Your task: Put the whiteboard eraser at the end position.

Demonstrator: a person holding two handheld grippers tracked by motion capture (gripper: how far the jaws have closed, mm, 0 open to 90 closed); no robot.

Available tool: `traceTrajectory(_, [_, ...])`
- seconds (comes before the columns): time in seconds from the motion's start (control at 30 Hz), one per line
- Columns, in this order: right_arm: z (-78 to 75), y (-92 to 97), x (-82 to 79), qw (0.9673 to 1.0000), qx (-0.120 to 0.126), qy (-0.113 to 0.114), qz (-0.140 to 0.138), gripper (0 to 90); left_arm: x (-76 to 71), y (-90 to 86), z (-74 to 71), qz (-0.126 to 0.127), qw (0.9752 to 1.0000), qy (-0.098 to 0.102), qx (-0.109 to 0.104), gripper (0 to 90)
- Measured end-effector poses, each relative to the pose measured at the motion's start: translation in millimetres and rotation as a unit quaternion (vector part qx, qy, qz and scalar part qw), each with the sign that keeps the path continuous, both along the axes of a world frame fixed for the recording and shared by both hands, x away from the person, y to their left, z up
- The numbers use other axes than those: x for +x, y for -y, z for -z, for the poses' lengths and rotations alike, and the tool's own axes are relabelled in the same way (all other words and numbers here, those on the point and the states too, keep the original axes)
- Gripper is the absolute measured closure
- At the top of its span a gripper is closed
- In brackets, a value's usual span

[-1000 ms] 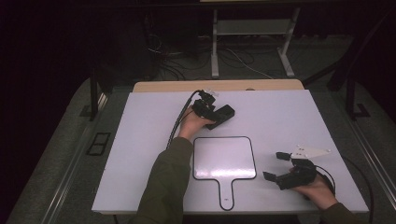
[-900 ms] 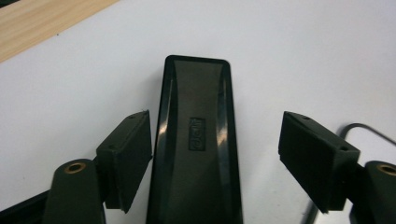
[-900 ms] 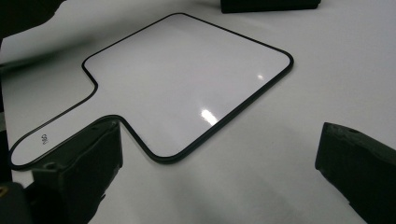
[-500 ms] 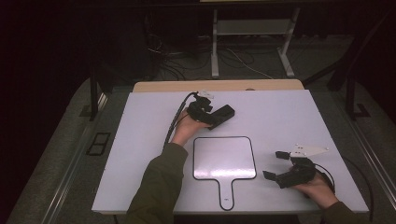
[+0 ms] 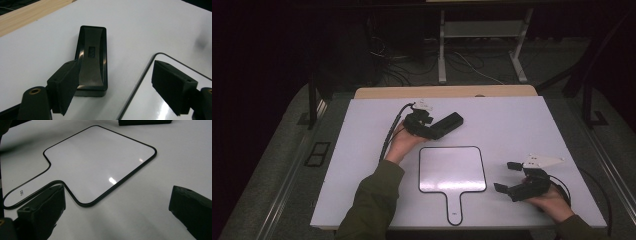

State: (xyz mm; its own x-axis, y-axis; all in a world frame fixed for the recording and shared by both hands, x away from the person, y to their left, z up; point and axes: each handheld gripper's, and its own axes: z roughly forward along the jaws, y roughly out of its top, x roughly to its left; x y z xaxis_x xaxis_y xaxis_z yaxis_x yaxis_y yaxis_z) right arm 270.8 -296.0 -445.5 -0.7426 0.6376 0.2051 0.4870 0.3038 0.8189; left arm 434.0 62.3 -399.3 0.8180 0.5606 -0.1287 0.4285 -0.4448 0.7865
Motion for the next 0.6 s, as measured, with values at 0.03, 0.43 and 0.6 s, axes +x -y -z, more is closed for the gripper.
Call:
traceTrajectory(0.03, [-0.1,-0.2,-0.2,1.0,0.0,0.0,0.0,0.0,-2.6,-1.8,-0.4,0.001,1.0,0.001,0.001,20.1])
traceTrajectory(0.43, [-0.1,-1.4,-1.5,1.0,-0.007,0.002,0.003,0.0,-37.3,-22.0,-1.5,0.008,0.9996,0.008,-0.025,18.2])
traceTrajectory(0.6, [-0.3,-1.2,-2.5,0.9999,-0.009,0.006,0.002,0.0,-50.6,-30.1,3.2,0.002,0.9998,0.012,-0.014,16.7])
